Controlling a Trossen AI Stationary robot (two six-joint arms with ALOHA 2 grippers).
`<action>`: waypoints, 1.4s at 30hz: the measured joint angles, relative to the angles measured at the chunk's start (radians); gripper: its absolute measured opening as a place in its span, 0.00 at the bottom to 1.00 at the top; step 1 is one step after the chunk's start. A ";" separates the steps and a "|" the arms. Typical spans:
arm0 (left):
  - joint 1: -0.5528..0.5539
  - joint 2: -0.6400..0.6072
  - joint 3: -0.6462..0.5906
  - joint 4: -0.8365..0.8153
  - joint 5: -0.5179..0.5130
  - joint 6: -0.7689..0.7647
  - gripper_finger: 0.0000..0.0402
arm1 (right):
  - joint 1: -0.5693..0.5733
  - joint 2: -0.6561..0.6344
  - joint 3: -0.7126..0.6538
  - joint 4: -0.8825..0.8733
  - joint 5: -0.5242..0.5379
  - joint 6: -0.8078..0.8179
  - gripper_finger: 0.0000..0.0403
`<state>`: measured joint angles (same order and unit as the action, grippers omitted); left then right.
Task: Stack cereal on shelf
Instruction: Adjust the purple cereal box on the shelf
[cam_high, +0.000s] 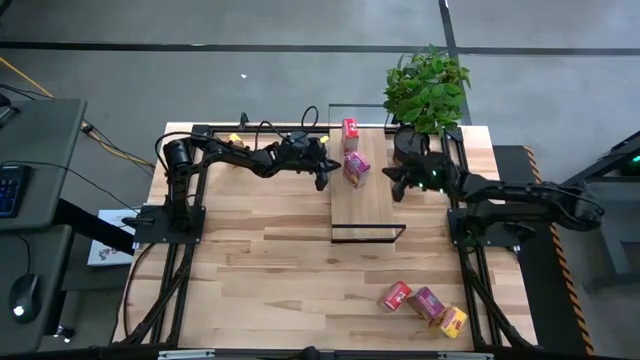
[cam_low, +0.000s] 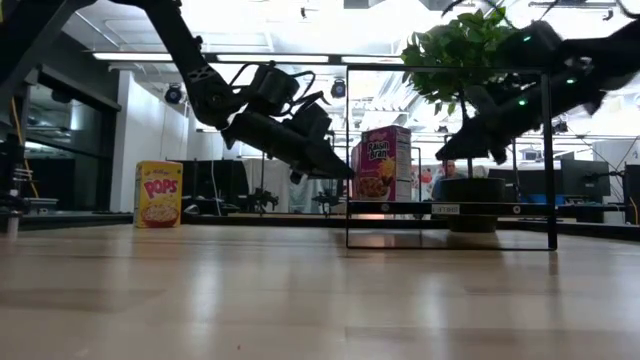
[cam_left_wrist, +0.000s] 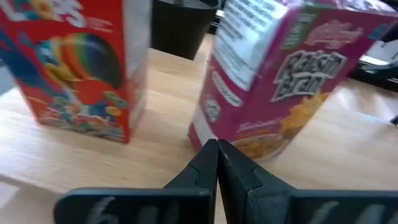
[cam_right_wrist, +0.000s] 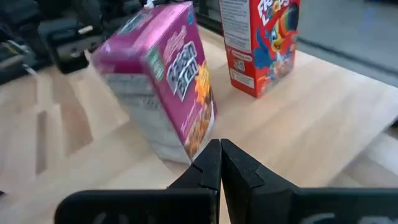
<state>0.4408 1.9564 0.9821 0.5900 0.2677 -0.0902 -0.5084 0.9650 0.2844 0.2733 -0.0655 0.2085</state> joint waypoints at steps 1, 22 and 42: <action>0.000 0.000 0.000 0.000 0.001 0.006 0.00 | -0.029 0.023 0.018 0.000 -0.050 0.006 0.00; 0.000 0.000 0.000 -0.009 0.240 0.069 0.00 | -0.113 0.398 0.225 -0.053 -0.289 -0.035 0.00; -0.053 0.092 0.116 -0.013 0.046 0.016 0.00 | -0.035 0.397 0.225 -0.044 -0.324 -0.060 0.00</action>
<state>0.3879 2.0483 1.0981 0.5769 0.3136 -0.0738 -0.5434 1.3617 0.5095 0.2293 -0.3894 0.1486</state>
